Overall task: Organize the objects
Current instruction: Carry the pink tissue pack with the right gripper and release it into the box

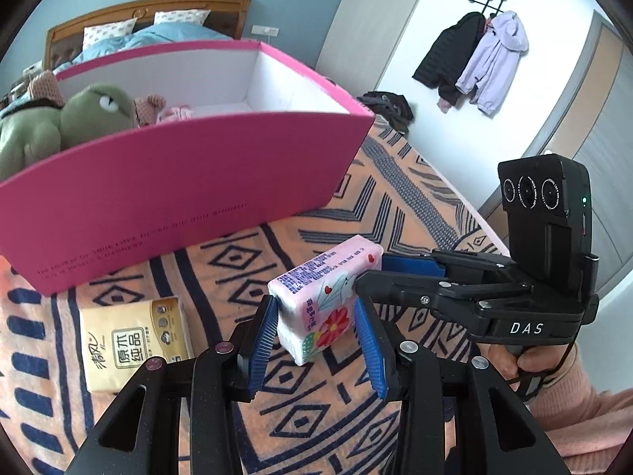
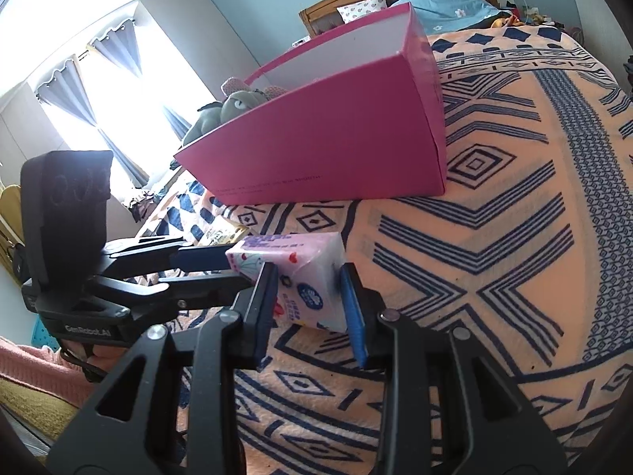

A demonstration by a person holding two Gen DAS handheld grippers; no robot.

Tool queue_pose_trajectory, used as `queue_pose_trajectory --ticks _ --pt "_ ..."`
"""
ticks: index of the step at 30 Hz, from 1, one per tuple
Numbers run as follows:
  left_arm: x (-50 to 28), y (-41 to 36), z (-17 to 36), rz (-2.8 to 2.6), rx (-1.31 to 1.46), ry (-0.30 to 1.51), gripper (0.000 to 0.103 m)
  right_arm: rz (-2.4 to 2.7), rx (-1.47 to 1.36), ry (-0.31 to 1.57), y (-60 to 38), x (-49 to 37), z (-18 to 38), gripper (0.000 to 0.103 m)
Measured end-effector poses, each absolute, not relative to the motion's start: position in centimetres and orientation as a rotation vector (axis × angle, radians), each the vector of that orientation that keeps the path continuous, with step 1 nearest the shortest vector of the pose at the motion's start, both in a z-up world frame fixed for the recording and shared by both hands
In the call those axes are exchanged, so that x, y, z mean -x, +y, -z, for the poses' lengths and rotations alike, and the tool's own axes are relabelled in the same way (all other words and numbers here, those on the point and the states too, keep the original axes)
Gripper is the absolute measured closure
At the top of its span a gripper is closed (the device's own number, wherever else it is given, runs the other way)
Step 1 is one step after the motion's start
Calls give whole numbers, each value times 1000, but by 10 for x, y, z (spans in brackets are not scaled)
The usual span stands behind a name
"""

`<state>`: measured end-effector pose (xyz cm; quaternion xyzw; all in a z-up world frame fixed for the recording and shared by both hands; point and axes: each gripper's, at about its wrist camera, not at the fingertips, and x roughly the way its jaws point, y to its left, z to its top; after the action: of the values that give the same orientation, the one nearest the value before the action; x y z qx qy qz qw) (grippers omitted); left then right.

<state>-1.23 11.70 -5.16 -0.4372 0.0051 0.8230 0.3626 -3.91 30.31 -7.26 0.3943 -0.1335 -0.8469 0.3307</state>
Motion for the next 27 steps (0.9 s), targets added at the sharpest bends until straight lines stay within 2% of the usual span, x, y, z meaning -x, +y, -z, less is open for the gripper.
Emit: queue_pose_trajectory --ticks 27 --pt "21 109 13 -2186 1014 14 63 2272 -823 -287 299 36 13 67"
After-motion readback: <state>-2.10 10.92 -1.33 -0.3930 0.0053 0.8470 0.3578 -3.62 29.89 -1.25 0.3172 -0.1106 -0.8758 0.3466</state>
